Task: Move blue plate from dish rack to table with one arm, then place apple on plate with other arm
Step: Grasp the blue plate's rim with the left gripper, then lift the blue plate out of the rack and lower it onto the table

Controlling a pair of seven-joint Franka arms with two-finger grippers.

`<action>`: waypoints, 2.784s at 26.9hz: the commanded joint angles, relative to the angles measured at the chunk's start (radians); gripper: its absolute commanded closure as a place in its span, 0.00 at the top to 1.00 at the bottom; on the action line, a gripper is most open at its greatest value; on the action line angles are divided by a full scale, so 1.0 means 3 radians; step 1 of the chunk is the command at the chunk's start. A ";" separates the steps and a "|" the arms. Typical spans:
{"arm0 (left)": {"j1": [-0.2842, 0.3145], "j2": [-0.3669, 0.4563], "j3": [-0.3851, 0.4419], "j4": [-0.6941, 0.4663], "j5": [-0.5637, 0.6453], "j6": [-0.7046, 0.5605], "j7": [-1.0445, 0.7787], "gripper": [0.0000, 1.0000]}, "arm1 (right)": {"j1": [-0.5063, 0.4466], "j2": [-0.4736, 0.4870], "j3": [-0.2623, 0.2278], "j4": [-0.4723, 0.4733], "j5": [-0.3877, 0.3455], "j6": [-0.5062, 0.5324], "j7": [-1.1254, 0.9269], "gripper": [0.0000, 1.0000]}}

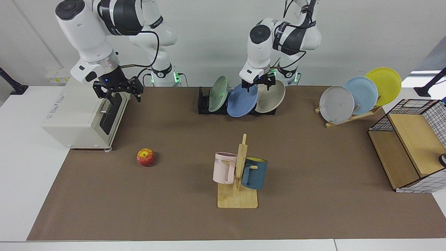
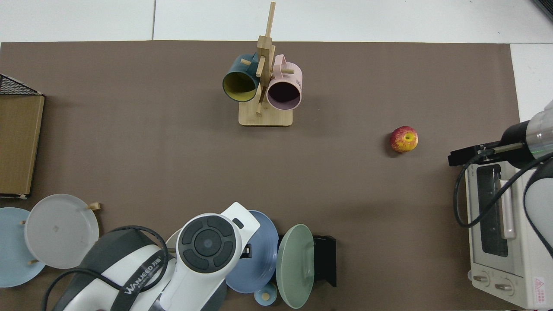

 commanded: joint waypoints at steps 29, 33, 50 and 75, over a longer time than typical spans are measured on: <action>-0.0036 -0.0043 -0.0056 0.0338 0.0631 -0.0546 -0.0306 0.00 | -0.0025 -0.0031 0.0023 -0.0011 -0.0014 0.0027 0.0079 1.00; 0.0127 -0.0048 -0.0040 0.0502 0.0631 -0.0576 -0.0265 0.00 | -0.0024 -0.0031 0.0023 -0.0011 -0.0014 0.0027 0.0079 1.00; 0.0741 0.0202 -0.0035 0.0860 0.0084 -0.0112 0.0757 0.00 | -0.0025 -0.0031 0.0023 -0.0011 -0.0014 0.0027 0.0079 1.00; 0.1396 0.0852 -0.0158 0.0814 -0.0831 0.0916 0.1279 0.00 | -0.0030 -0.0031 0.0028 -0.0011 -0.0014 0.0027 0.0079 1.00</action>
